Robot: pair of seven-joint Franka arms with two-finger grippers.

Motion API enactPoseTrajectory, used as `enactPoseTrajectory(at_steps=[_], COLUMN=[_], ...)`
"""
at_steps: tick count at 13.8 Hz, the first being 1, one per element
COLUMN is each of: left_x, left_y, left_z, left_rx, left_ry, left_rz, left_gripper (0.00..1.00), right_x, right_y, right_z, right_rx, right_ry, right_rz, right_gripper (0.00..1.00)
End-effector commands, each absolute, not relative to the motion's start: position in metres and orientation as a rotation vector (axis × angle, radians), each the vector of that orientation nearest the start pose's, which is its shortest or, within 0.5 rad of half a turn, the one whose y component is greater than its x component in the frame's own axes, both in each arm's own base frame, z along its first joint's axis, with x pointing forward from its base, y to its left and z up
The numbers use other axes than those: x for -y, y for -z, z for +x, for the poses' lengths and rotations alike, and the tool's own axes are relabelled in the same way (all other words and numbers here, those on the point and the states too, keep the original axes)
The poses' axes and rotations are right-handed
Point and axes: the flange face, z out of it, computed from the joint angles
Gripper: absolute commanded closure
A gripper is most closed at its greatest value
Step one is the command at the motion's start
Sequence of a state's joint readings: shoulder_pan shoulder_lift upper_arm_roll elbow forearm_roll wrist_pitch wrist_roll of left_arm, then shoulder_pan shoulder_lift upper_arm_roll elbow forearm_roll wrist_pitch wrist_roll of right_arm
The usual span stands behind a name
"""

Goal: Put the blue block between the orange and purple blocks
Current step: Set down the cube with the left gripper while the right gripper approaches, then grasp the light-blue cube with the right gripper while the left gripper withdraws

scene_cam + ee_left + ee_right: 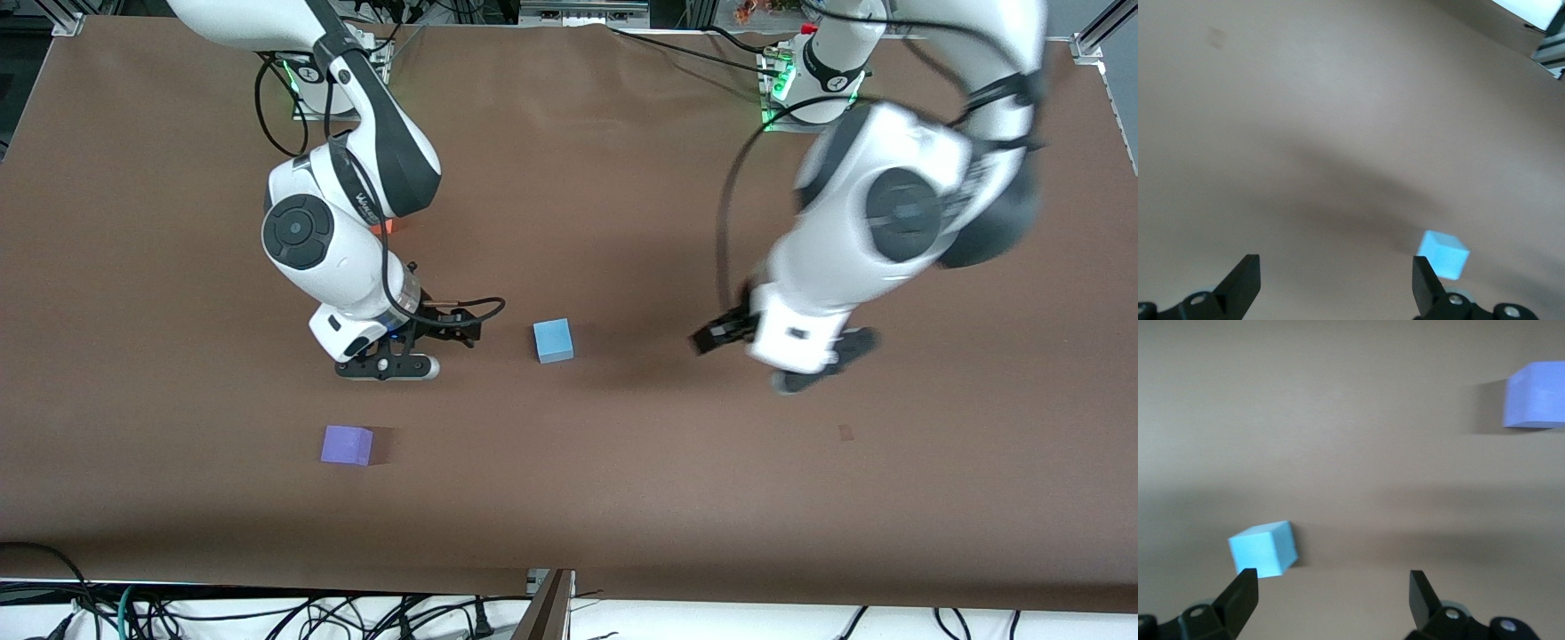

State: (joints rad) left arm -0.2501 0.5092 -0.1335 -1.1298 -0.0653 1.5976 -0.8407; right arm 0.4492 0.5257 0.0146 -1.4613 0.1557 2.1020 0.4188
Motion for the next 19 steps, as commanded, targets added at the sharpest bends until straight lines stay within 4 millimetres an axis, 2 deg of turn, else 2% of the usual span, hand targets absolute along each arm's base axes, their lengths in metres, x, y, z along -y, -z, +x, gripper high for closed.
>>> enactPoseTrajectory(at_steps=[1, 3, 5, 6, 8, 10, 12, 13, 15, 19], left_x=[0.194, 0.146, 0.105, 0.086, 0.054, 0.016, -0.017, -0.030, -0.037, -0.040], left_y=[-0.572, -0.605, -0.627, -0.632, -0.628, -0.607, -0.579, -0.568, -0.557, -0.557], left_z=[0.622, 0.607, 0.587, 0.575, 0.554, 0.540, 0.534, 0.536, 0.545, 0.554], left_rx=[0.634, 0.643, 0.637, 0.602, 0.549, 0.519, 0.520, 0.538, 0.553, 0.560], left_ry=[-0.248, -0.281, -0.284, -0.266, -0.230, -0.177, -0.135, -0.111, -0.041, 0.020], left_rz=[-3.130, -3.112, -3.092, -3.067, -3.023, -3.033, -3.041, -3.042, -3.050, -3.057], left_gripper=[0.00, 0.00, 0.00, 0.00, 0.00, 0.00, 0.00, 0.00, 0.00, 0.00], right_x=[-0.354, -0.365, -0.399, -0.411, -0.429, -0.449, -0.449, -0.450, -0.457, -0.467], right_y=[-0.376, -0.354, -0.325, -0.310, -0.284, -0.270, -0.257, -0.250, -0.242, -0.239], right_z=[0.636, 0.637, 0.627, 0.625, 0.619, 0.607, 0.605, 0.604, 0.598, 0.590], right_rx=[-0.031, -0.014, 0.038, 0.064, 0.096, 0.137, 0.149, 0.154, 0.209, 0.285], right_ry=[0.102, 0.128, 0.188, 0.234, 0.286, 0.305, 0.297, 0.289, 0.299, 0.320], right_rz=[-2.920, -2.913, -2.893, -2.879, -2.861, -2.852, -2.861, -2.867, -2.882, -2.904], right_gripper=[0.00, 0.00, 0.00, 0.00, 0.00, 0.00, 0.00, 0.00, 0.00, 0.00])
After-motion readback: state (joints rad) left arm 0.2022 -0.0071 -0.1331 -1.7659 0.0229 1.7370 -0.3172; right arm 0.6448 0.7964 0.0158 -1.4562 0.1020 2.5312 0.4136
